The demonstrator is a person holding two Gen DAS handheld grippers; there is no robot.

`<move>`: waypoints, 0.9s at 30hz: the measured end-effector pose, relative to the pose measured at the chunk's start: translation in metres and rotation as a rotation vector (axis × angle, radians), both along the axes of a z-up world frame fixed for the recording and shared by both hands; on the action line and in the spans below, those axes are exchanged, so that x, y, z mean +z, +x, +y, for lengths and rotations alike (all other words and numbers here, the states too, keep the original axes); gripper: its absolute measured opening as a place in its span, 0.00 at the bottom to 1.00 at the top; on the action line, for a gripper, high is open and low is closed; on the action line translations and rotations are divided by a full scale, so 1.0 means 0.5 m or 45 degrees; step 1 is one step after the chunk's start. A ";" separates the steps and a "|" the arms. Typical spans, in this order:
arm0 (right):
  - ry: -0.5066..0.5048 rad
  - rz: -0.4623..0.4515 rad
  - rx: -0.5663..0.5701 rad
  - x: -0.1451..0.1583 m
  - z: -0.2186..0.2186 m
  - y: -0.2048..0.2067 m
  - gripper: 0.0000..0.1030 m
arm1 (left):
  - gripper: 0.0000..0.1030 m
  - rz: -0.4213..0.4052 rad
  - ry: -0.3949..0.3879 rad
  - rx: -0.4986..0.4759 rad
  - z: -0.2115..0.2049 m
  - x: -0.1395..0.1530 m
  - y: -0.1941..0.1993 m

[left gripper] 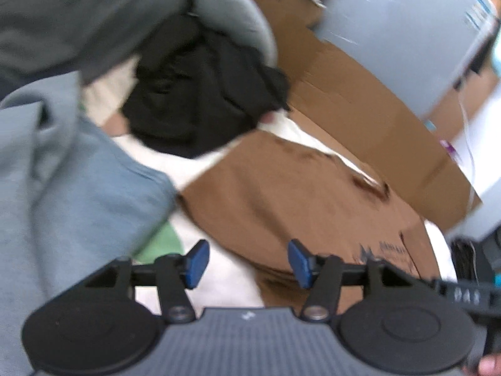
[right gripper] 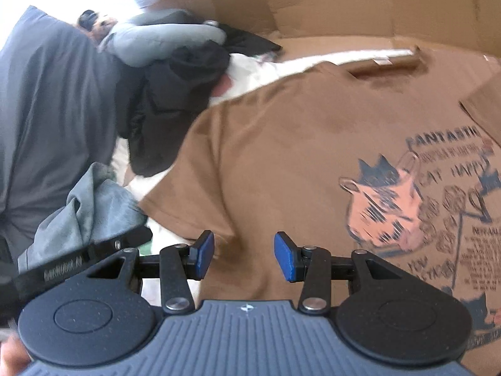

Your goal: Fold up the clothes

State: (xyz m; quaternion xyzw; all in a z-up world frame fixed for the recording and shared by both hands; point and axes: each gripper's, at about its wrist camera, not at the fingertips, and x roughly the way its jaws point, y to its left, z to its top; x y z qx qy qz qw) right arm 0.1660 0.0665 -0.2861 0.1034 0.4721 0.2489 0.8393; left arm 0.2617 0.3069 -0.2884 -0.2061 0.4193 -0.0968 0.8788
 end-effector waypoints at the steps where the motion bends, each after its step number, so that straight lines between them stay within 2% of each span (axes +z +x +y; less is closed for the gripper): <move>1: -0.008 -0.010 0.017 0.003 0.014 0.001 0.48 | 0.57 0.015 -0.003 0.043 0.009 0.000 0.003; 6: 0.000 -0.082 0.139 0.014 0.092 0.018 0.48 | 0.56 0.056 0.002 0.231 0.044 0.006 -0.004; 8: -0.005 -0.107 0.196 0.011 0.124 0.032 0.48 | 0.56 0.036 -0.039 0.300 0.066 0.020 -0.015; 12: -0.039 -0.141 0.305 -0.002 0.197 0.058 0.48 | 0.57 -0.013 -0.025 0.394 0.105 0.057 -0.025; 15: -0.106 -0.158 0.439 -0.020 0.263 0.068 0.48 | 0.57 -0.025 -0.028 0.454 0.131 0.064 -0.025; 17: -0.144 -0.129 0.493 -0.035 0.296 0.080 0.47 | 0.57 -0.016 -0.039 0.483 0.144 0.062 -0.026; 22: -0.275 -0.197 0.590 -0.050 0.347 0.073 0.47 | 0.57 -0.001 -0.058 0.493 0.154 0.053 -0.028; 27: -0.383 -0.171 0.605 -0.082 0.366 0.079 0.47 | 0.57 0.005 -0.099 0.489 0.148 0.044 -0.027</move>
